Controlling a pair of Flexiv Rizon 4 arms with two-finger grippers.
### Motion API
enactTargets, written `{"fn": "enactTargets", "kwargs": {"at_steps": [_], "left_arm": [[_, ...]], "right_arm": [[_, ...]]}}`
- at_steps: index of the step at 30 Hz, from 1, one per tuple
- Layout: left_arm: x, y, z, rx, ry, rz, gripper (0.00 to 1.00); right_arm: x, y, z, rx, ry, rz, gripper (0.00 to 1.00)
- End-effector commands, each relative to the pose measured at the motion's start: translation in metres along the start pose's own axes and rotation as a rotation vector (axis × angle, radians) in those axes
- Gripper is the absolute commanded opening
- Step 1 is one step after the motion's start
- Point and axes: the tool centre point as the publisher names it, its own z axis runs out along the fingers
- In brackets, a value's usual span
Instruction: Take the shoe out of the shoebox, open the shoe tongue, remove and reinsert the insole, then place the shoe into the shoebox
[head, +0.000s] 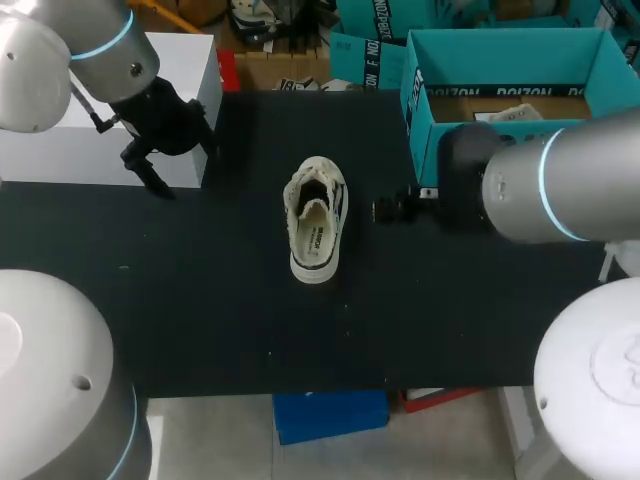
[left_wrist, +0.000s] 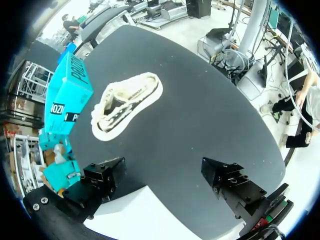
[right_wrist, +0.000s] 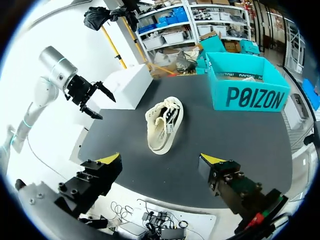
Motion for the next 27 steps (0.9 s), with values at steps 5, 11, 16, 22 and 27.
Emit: {"fn": "enactTargets", "kwargs": {"at_steps": [5, 11, 16, 22, 27], "left_arm": [[0.001, 0.000, 0.000, -0.003, -0.001, 0.002, 1.00], [0.001, 0.000, 0.000, -0.003, -0.001, 0.002, 1.00], [0.001, 0.000, 0.000, -0.003, -0.001, 0.002, 1.00], [0.001, 0.000, 0.000, -0.003, -0.001, 0.002, 1.00], [0.001, 0.000, 0.000, -0.003, -0.001, 0.002, 1.00]], "right_arm": [[-0.002, 0.010, 0.037, 0.807, 0.023, -0.100, 1.00], [0.000, 0.011, 0.048, 0.932, -0.004, -0.145, 1.00], [0.003, 0.010, 0.055, 1.089, -0.057, -0.150, 1.00], [0.004, 0.009, 0.056, 1.108, -0.066, -0.145, 1.00], [0.004, 0.009, 0.056, 1.108, -0.066, -0.145, 1.00]]}}
